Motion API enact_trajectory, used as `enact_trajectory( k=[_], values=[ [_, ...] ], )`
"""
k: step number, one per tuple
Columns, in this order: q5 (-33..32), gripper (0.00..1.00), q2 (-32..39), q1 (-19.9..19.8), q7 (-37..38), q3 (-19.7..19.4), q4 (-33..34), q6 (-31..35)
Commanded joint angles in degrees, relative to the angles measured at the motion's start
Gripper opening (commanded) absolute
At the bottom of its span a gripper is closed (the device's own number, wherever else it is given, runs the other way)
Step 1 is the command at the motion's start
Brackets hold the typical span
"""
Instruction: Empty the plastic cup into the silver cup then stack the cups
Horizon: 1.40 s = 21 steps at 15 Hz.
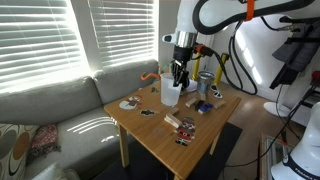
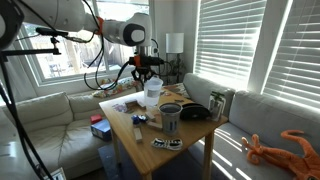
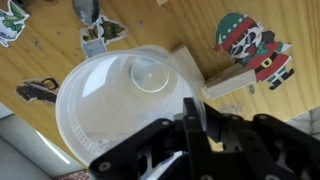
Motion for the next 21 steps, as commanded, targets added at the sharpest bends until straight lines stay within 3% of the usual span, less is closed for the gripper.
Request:
enact_trajectory(
  k=[1,5,7,13,16,18,19,21],
  values=[
    [-2.6,0.02,1.6,0.4,1.5,0.4,1.3,0.6],
    [-5.4,0.02,2.3,0.3,2.6,0.5,1.1,1.4],
    [-5.0,0.32,2.5,0.3,2.8,0.4,1.1,2.0],
    [-0.8,0.73,-4.9,-1.1,3.8,-1.2,-1.4,4.9],
    [0.4,0.94,-11.3,-2.6,8.3,-3.9,-4.3,3.6],
    [-1.4,1.0,-13.9,-4.1,11.6,-6.1,-7.4,4.2],
    [-1.5,0.89,-9.7,-2.4,8.9,-5.3,-2.3,3.2],
    [-1.6,1.0,-12.2,-3.4,9.6,-7.0,-4.8,3.2]
  ],
)
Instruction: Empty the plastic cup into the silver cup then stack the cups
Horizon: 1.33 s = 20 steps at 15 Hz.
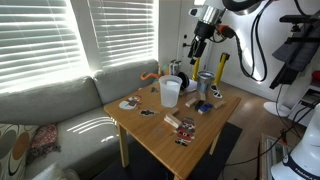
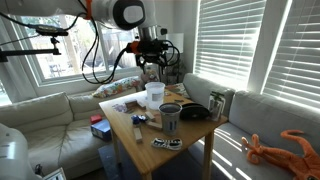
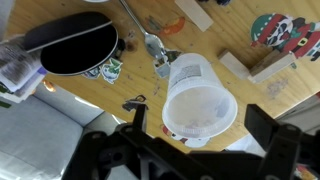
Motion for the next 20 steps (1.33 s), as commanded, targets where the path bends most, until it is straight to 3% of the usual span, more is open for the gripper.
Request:
enact_trajectory(
  k=[1,3,12,15,20],
  values=[
    [-0.3,1.0,-0.4,0.8,0.3,-1.1,-0.5,-0.1],
    [-0.3,1.0,-0.6,1.0,1.0,-1.0,-1.1,0.0],
    [-4.5,1.0,1.8,-7.4,13.6,-8.0,-2.7,-9.1],
    [-2.9,1.0,2.3,-9.2,13.7,-10.2,-4.3,-6.7],
    [-2.4,1.0,5.2,-9.2,16.1,-10.4,-5.2,-4.2]
  ],
)
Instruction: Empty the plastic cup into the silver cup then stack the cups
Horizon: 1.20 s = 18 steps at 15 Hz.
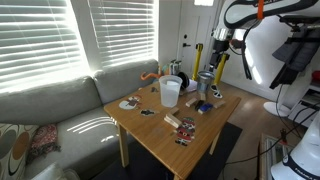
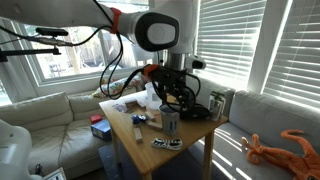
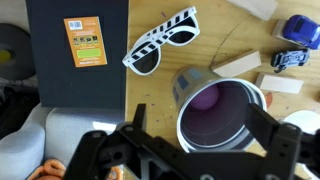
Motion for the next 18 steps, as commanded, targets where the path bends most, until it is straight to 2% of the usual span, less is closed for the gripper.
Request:
enact_trajectory(
  k=[1,2,4,13,15,18],
  values=[
    [0.8,0.98,2.0,0.3,3.1,0.6,-0.7,2.8],
    [1.2,0.73,2.7,0.3,3.7,0.7,-0.8,3.7],
    [1.2,0.69,3.7,0.5,4.2,1.1,-0.8,4.4],
    [2.1,0.05,3.3,0.1,2.5,0.9,-0.7,3.5],
    [1.9,0.0,2.2,-0.1,2.4,0.5,-0.7,3.3],
    [1.7,0.01,-0.8,-0.5,1.6,0.1,-0.4,2.8]
  ],
)
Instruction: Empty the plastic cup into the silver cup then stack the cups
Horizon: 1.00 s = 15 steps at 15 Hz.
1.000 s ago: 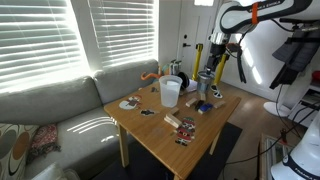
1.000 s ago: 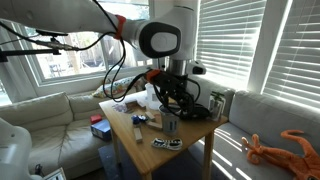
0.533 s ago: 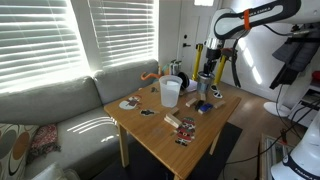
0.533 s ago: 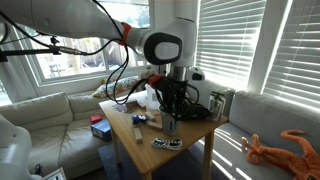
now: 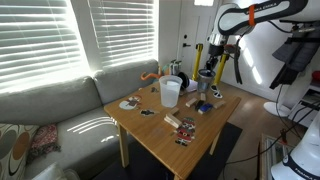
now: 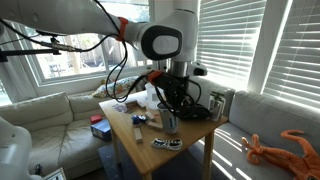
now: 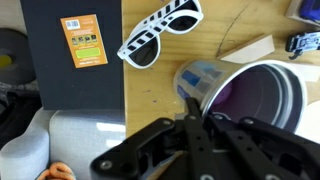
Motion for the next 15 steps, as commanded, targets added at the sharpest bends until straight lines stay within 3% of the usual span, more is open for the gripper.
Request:
enact_trajectory(
  k=[1,4,9,15],
  values=[
    [0.5,0.01,-4.9,-0.4,-1.4,-0.5,0.4,-1.6],
    [0.6,0.01,-8.2,0.2,-2.3,-0.8,2.7,-3.3],
    [4.3,0.01,-9.4,4.4,-5.8,0.4,12.3,-8.8],
    [12.9,0.01,-2.0,10.6,-8.2,2.4,23.7,-13.9]
  ],
)
